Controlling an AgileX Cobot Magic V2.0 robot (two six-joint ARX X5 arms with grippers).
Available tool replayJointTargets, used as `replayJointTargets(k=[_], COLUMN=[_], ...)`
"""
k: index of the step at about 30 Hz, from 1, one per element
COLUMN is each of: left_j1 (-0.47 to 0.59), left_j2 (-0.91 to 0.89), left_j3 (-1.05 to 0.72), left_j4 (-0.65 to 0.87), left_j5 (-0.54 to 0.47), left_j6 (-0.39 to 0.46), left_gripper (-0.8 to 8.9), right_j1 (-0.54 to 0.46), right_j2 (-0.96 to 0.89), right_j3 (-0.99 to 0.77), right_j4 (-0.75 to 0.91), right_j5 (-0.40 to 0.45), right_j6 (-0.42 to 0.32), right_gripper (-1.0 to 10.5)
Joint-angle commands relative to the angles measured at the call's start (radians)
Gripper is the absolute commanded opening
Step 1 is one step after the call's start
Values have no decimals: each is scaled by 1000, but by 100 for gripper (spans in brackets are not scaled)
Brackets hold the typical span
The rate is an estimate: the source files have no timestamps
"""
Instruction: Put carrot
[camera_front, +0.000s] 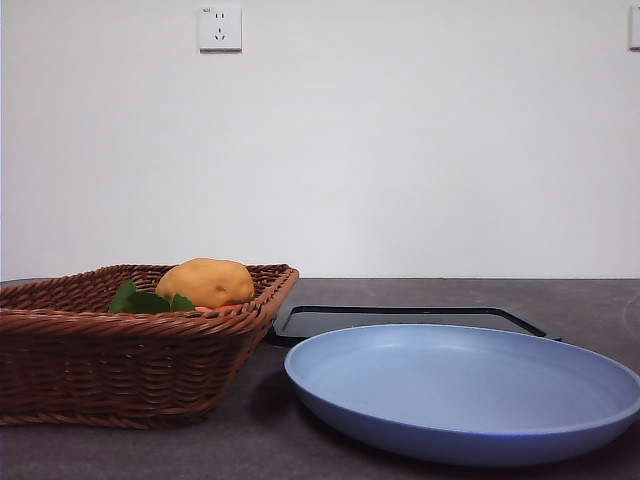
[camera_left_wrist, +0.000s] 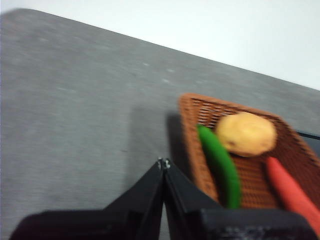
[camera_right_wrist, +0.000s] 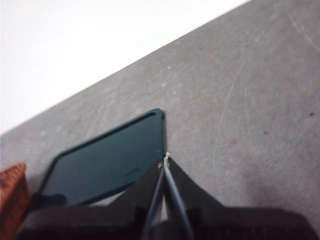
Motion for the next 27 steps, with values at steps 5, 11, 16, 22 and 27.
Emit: replayJointTargets(k=[5, 11, 16, 22, 27], left_j1=[3, 3, 3, 1, 0], left_j2=[0, 86, 235, 449, 645], left_j3=[6, 94, 194, 314, 420], left_j4=[27, -20, -17, -29, -82], left_j5=[66, 68, 93, 200, 336], left_j6=[-76, -83, -50, 10, 54], left_gripper=[7, 7, 7, 7, 7], right_j1=[1, 1, 1, 1, 1], right_j2=[7, 105, 244, 430, 591], right_j3=[11, 97, 195, 327, 440], right_j4=[5, -3, -5, -67, -190], right_j5=[-76, -127, -172, -259, -320], right_j6=[65, 64, 52, 18, -87], right_gripper=[3, 3, 3, 3, 3])
